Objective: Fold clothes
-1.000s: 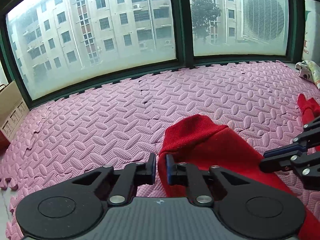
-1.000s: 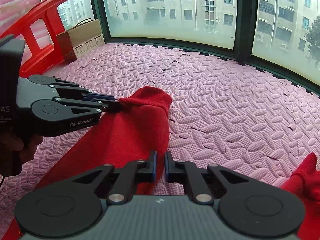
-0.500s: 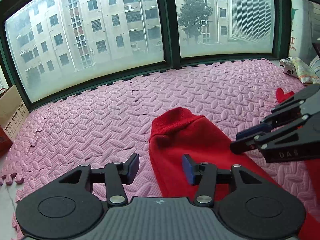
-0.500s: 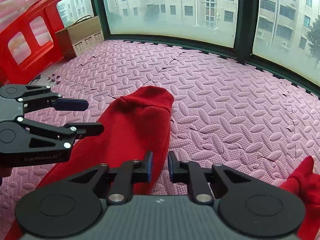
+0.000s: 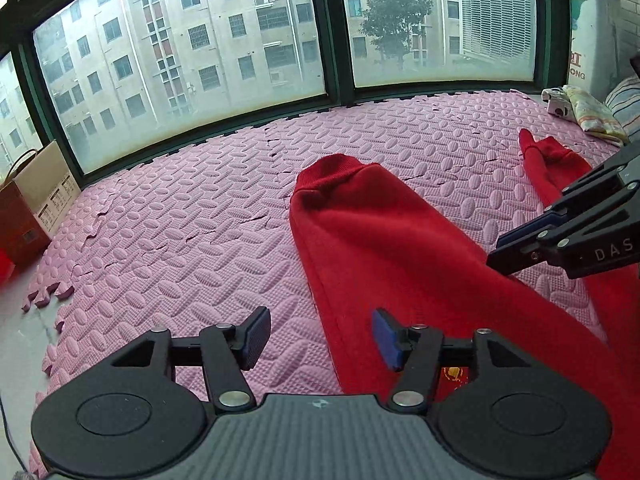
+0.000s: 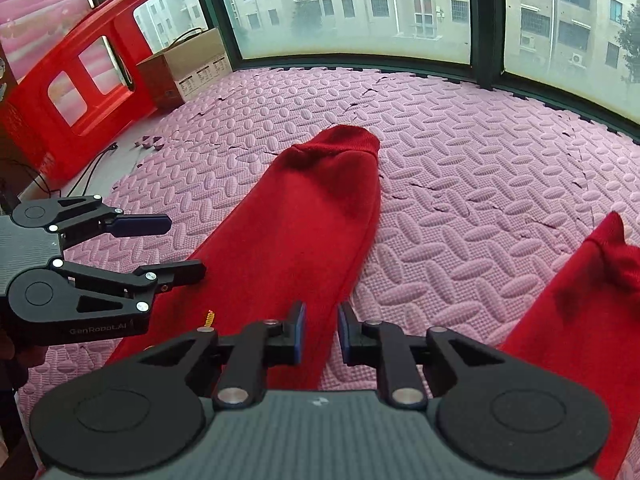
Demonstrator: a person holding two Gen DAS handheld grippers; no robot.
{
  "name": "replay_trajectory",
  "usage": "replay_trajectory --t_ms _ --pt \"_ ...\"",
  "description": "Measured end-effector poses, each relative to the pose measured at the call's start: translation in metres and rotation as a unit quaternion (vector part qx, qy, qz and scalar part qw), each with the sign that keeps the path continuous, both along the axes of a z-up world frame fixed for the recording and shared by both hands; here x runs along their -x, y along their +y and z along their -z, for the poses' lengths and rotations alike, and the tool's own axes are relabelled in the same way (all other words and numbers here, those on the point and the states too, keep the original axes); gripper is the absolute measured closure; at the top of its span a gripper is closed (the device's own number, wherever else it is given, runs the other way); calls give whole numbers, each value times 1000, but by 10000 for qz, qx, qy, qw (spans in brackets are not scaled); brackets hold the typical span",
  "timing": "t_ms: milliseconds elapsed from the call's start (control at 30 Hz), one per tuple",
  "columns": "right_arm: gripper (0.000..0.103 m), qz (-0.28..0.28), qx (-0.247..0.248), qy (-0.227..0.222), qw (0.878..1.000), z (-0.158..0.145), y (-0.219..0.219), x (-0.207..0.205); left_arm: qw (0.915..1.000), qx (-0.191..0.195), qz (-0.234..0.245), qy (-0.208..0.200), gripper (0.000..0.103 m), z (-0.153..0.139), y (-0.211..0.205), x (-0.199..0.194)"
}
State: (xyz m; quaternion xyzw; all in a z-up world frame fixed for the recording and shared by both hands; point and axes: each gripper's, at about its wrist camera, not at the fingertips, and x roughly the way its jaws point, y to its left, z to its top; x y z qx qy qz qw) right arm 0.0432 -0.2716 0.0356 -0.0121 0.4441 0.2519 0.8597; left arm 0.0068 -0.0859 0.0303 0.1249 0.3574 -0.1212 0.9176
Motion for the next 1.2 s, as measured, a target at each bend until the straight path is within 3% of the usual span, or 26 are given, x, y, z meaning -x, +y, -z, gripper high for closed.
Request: replay_trajectory --t_ms 133,433,700,767,900,1000,1200 --pt "86 185 -232 92 9995 2 -6 8 10000 69 -59 -35 48 -1 3 11" --pt "86 262 -100 33 9996 10 -1 17 9998 102 162 6 78 7 -9 27" --pt "87 200 233 -216 9993 10 9 24 9999 -13 -4 -110 103 6 -3 29" --pt "85 217 325 -282 9988 10 10 25 9995 -102 -201 -204 103 3 3 30" --pt "82 220 425 -389 9981 11 11 27 9988 54 -490 -12 103 5 22 25" --pt "82 222 382 -372 9983 10 10 27 9987 308 -404 96 99 1 24 29" --pt "82 202 334 -360 9986 9 9 28 9991 323 -257 52 93 2 7 32"
